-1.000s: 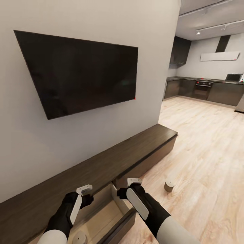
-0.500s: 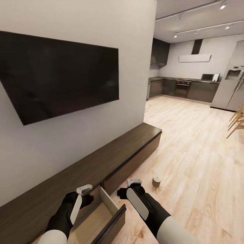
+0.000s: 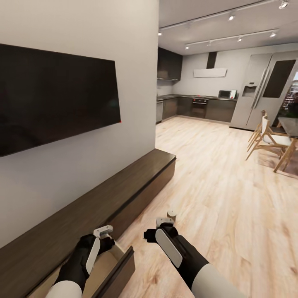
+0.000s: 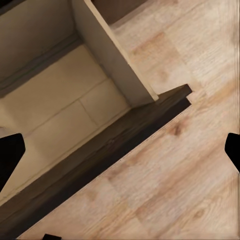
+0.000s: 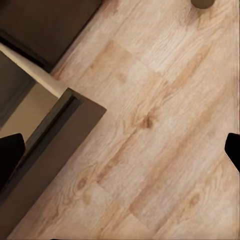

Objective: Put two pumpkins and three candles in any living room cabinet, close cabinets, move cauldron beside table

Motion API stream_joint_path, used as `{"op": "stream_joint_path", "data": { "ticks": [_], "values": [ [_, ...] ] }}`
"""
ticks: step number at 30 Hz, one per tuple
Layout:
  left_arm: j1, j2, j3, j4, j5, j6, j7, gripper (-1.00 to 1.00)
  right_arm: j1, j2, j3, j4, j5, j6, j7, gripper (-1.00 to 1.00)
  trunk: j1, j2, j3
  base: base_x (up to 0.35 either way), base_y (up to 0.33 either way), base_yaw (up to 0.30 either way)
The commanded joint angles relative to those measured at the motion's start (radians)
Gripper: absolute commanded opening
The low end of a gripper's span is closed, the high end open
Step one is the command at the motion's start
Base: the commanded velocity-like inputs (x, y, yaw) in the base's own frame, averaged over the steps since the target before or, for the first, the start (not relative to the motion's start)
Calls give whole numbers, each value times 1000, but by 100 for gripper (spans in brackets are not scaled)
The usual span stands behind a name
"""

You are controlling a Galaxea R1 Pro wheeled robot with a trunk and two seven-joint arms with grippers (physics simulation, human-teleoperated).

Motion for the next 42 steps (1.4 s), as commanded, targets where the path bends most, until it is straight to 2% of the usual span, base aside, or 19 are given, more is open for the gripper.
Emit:
{"op": "stream_joint_path", "data": {
  "ticks": [1,11,18,27,33,42],
  "values": [
    [0,0,0,0,0,0,0,100,0,0,0,0,0,0,0,100,0,0,0,-3,-97,-281],
    [0,1,0,0,0,0,0,100,0,0,-3,0,1,0,-1,100,0,0,5,-1,-95,-281],
    [0,1,0,0,0,0,0,100,0,0,-54,0,1,1,-2,100,0,0,8,0,-94,-281],
    [0,2,0,0,0,-1,0,100,0,0,-73,1,2,0,-4,100,0,0,11,0,-94,-281],
    [0,2,0,0,0,-3,0,100,0,0,-124,2,4,1,-8,100,0,0,14,0,-90,-281],
    [0,2,0,1,-1,-3,3,100,0,0,-132,9,2,1,-4,100,0,0,15,0,-25,-281]
  ]
}}
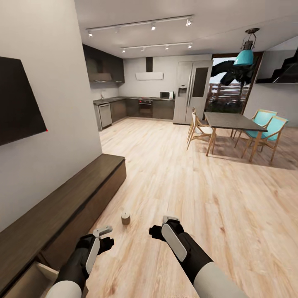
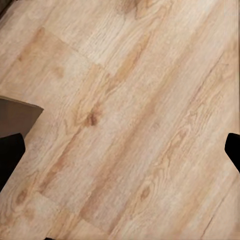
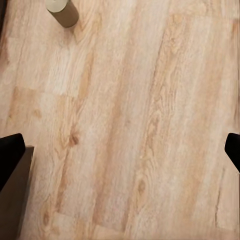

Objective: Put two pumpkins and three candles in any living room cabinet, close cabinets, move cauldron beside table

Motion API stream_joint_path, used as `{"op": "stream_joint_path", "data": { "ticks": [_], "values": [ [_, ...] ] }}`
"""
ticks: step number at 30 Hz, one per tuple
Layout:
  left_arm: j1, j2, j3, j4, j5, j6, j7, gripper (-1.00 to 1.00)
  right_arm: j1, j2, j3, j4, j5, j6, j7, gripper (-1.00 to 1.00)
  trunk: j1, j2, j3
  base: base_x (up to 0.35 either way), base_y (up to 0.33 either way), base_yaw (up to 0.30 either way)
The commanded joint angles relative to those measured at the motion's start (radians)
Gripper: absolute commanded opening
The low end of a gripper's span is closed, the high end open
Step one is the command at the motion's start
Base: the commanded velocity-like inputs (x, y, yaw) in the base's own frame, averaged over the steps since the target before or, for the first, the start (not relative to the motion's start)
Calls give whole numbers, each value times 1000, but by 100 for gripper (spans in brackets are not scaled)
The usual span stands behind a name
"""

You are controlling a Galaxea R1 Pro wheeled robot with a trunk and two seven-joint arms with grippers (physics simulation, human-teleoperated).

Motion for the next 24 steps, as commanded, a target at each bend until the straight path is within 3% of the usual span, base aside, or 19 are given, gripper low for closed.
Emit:
{"op": "stream_joint_path", "data": {
  "ticks": [1,8,12,14,15,17,18,21,24],
  "values": [
    [0,0,0,0,0,1,3,100,0,0,0,1,0,0,0,100,0,0,0,0,-2,-281],
    [-9,4,1,23,-2,-5,10,100,0,-1,0,3,5,1,-7,100,0,0,0,0,-1,-281],
    [-60,33,1,141,-3,-30,11,100,-1,-1,0,17,10,4,-9,100,0,0,0,0,0,-281],
    [-106,56,1,259,-4,-72,13,100,-1,-2,0,40,11,10,-12,100,0,0,0,0,0,-281],
    [-162,81,1,404,-6,-142,23,100,-1,-13,0,65,13,14,-16,100,0,0,0,0,0,-270],
    [-189,98,1,476,-5,-184,66,100,-1,-28,2,72,15,13,-18,100,0,0,0,0,0,-241],
    [-198,104,1,501,-5,-204,116,100,-1,-34,6,73,16,7,-19,100,0,0,0,0,0,-148],
    [-204,109,1,519,-3,-226,184,100,0,-38,10,77,17,1,-19,100,0,0,0,0,0,-81],
    [-206,108,1,525,-1,-239,211,100,0,-40,11,79,17,0,-19,100,0,0,0,0,0,-24]
  ]
}}
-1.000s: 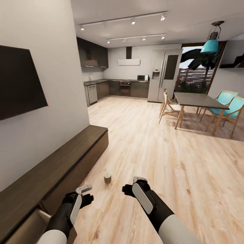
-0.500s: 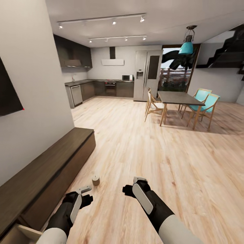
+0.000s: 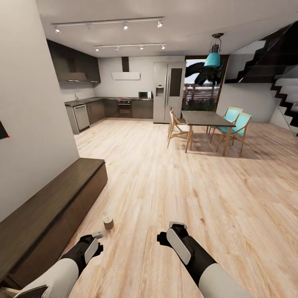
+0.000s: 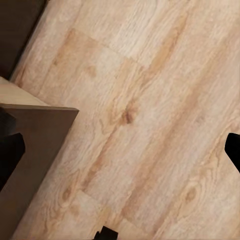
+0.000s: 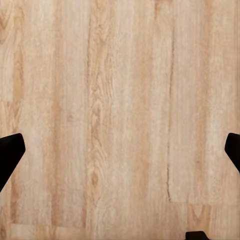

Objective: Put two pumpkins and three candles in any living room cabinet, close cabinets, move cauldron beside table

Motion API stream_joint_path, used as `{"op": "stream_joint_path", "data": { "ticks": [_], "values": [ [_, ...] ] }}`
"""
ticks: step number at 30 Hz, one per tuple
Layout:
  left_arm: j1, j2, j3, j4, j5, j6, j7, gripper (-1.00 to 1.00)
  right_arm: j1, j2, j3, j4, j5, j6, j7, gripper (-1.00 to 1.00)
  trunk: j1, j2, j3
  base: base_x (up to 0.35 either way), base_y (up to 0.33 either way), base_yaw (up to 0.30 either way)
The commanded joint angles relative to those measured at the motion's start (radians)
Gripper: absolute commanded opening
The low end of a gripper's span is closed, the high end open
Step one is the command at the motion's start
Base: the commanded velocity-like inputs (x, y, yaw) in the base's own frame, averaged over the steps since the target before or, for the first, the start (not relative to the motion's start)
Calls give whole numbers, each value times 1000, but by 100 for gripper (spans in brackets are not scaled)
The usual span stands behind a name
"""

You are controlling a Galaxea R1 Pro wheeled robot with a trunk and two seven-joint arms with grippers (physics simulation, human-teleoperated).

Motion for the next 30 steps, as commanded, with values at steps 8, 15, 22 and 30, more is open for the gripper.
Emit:
{"op": "stream_joint_path", "data": {
  "ticks": [8,15,22,30],
  "values": [
    [-1,1,0,3,1,0,10,100,0,2,0,-7,-1,1,-1,100,0,0,0,27,-14,-3],
    [-1,2,0,3,0,-3,11,100,0,3,-2,-9,-1,3,0,100,0,0,0,219,-171,0],
    [-1,1,0,2,1,-4,11,100,0,4,0,-9,-1,1,1,100,0,0,0,247,-117,0],
    [-1,1,0,2,2,-4,11,100,0,5,0,-8,-1,2,1,100,0,0,0,210,-4,58]
  ]
}}
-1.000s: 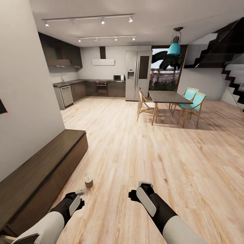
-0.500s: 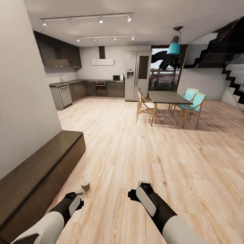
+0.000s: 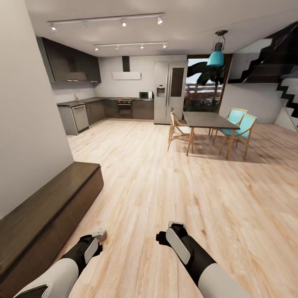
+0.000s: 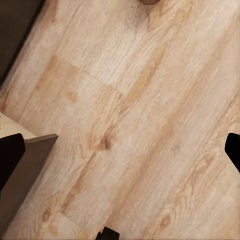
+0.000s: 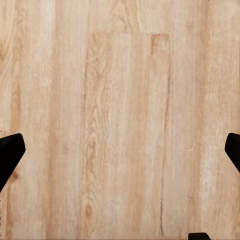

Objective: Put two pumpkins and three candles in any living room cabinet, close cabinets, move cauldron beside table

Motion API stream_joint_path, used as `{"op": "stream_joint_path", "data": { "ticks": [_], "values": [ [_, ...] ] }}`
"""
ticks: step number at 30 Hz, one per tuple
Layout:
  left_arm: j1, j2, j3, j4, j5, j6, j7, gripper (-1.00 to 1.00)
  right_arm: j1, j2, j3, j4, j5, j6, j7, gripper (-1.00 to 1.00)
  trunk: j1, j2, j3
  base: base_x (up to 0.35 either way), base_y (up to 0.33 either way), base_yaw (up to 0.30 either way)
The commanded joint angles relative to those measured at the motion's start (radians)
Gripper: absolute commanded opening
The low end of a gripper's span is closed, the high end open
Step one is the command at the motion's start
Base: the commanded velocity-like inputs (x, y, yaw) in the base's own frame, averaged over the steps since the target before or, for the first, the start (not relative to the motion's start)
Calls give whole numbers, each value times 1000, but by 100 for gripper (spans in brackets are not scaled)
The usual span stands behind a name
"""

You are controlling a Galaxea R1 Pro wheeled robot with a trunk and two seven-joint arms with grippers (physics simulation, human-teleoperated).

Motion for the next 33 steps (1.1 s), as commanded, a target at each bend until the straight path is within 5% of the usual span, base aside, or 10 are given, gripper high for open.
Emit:
{"op": "stream_joint_path", "data": {
  "ticks": [1,16,33],
  "values": [
    [0,0,0,0,0,0,0,100,0,0,0,0,0,0,0,100,0,0,0,77,0,221],
    [0,-1,1,-1,0,-2,-5,100,0,-1,1,0,0,-1,1,100,0,0,0,9,0,231],
    [0,-2,3,0,1,-2,-9,100,0,0,2,-1,0,-2,1,100,65,-119,-53,0,0,7]
  ]
}}
